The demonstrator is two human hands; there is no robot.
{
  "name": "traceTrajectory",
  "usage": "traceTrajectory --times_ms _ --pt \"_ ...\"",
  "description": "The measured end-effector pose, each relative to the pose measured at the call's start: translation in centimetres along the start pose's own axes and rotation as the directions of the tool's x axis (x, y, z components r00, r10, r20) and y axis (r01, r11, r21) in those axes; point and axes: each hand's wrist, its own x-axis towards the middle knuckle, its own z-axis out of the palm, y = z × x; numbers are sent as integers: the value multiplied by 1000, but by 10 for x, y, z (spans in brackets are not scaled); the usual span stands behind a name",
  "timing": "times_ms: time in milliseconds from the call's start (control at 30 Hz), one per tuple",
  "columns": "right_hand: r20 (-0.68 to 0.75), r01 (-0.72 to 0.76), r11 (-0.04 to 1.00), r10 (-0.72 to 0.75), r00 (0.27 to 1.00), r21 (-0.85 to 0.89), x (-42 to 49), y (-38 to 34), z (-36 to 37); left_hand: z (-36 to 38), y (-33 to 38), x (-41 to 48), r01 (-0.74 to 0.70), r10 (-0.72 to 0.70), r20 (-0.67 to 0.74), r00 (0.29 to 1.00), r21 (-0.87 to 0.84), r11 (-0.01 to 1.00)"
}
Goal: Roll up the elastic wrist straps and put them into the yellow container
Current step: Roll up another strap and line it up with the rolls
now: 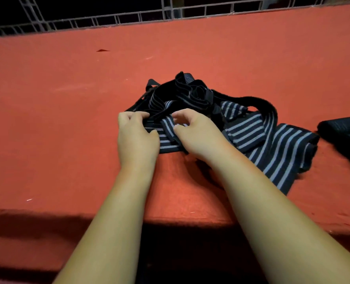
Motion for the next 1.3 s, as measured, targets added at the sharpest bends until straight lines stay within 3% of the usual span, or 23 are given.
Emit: traceTrajectory --times_ms 133,333,533,733,900,1000,1133,1300 --pt "65 2 996 4 998 -87 4 3 14 -6 -7 8 -7 6 19 1000 45 999" --pt "53 -17 978 29 998 -207 12 13 27 -10 -13 21 -49 46 58 997 52 997" --pt "56 -11 984 21 998 -178 13 19 32 -8 -13 26 -73 64 105 992 79 994" --pt "-32 -48 998 47 998 -37 14 13 24 -8 -14 27 -38 50 165 985 -80 996" --pt "-5 8 999 -9 1000 -34 11 12 19 -11 -16 28 33 11 189 982 -225 974" --pt "32 28 997 -26 999 -66 11 12 22 -11 -18 28 119 -41 206 978 -384 916" --pt "41 45 996 -42 998 -80 11 12 28 -16 -13 26 245 -112 250 962 -603 759" --pt "45 37 996 -34 998 -86 6 6 22 -20 -6 25 297 -102 297 949 -744 599"
